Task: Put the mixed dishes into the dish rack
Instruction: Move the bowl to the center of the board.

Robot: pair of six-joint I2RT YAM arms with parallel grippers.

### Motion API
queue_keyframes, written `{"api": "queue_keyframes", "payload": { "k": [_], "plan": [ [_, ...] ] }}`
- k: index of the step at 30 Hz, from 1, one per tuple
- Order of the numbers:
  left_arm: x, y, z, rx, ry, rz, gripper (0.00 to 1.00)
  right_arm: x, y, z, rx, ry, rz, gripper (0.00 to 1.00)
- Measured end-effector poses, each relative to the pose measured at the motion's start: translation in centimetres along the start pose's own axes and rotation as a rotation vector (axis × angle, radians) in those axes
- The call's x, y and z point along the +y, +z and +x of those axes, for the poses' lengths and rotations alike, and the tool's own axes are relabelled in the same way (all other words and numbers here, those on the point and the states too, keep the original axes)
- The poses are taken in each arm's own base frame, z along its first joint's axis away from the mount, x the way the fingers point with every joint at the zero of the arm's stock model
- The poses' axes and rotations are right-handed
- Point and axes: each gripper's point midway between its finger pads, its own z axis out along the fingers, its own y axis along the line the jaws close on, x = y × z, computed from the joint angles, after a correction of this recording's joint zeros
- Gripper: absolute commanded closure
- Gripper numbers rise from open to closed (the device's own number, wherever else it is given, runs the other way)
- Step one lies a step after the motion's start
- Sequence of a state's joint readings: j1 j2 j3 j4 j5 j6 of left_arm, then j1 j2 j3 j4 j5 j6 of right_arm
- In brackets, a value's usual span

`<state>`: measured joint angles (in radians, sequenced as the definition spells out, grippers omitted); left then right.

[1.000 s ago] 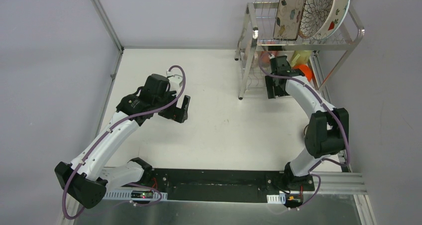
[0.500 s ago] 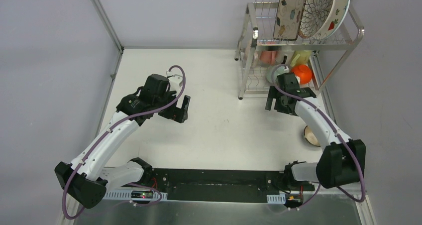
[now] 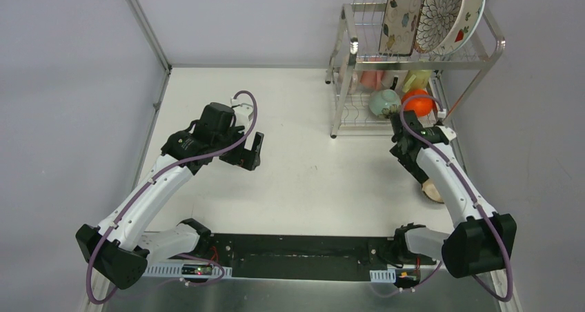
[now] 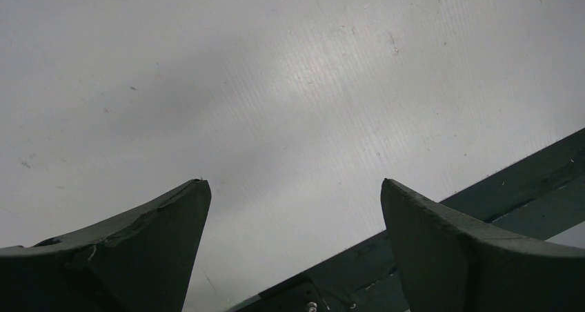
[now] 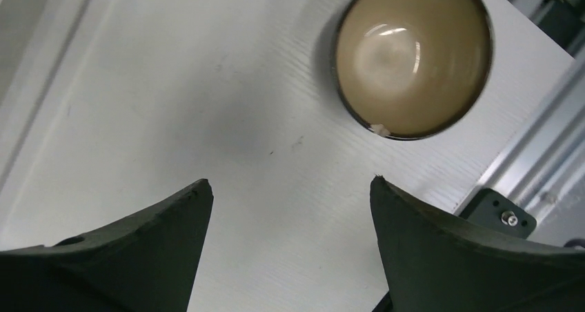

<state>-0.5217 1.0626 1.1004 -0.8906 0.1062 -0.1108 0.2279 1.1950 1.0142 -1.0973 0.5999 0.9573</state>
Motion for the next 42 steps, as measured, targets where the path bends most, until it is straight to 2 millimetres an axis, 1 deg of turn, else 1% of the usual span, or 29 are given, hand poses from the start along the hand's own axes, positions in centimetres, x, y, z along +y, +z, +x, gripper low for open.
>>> {"api": "queue_keyframes", "payload": {
  "k": [2, 6, 10, 13, 17, 24, 29, 35, 38, 42],
  "plan": [
    [0.0, 0.0, 0.0, 0.001, 0.000, -0.001, 0.01, -1.5, 0.4, 0.1, -0.001, 0.049, 0.082, 0.23],
    [0.1, 0.2, 0.1, 0.007, -0.001, -0.005, 0.01, -3.6, 1.1, -0.3, -0.027, 0.134, 0.186, 0.34],
    [0.4, 0.2, 0.1, 0.007, -0.001, -0.021, 0.01, -5.6, 2.2, 0.1, -0.028, 0.176, 0.266, 0.37],
    [0.5, 0.2, 0.1, 0.006, -0.001, -0.029, 0.01, -6.4, 2.7, 0.4, -0.019, 0.189, 0.299, 0.40],
    [0.8, 0.3, 0.1, 0.007, -0.001, -0.045, 0.01, -6.6, 3.4, 0.7, -0.011, 0.194, 0.316, 0.43],
    [1.4, 0.3, 0.1, 0.005, -0.001, -0.080, 0.01, -7.3, 4.7, 1.6, 0.014, 0.191, 0.360, 0.43],
    [1.5, 0.4, 0.2, 0.009, -0.001, -0.082, 0.01, -6.6, 5.3, 1.6, 0.019, 0.187, 0.327, 0.39],
    [1.5, 0.4, 0.2, 0.009, -0.001, -0.082, 0.01, -6.0, 5.7, 1.2, 0.008, 0.203, 0.305, 0.37],
    [1.5, 0.4, 0.2, 0.009, -0.001, -0.082, 0.01, -5.8, 6.2, 1.4, 0.014, 0.200, 0.307, 0.37],
    [1.5, 0.4, 0.2, 0.008, -0.001, -0.082, 0.01, -5.6, 7.2, 2.1, 0.035, 0.170, 0.337, 0.37]
  ]
}}
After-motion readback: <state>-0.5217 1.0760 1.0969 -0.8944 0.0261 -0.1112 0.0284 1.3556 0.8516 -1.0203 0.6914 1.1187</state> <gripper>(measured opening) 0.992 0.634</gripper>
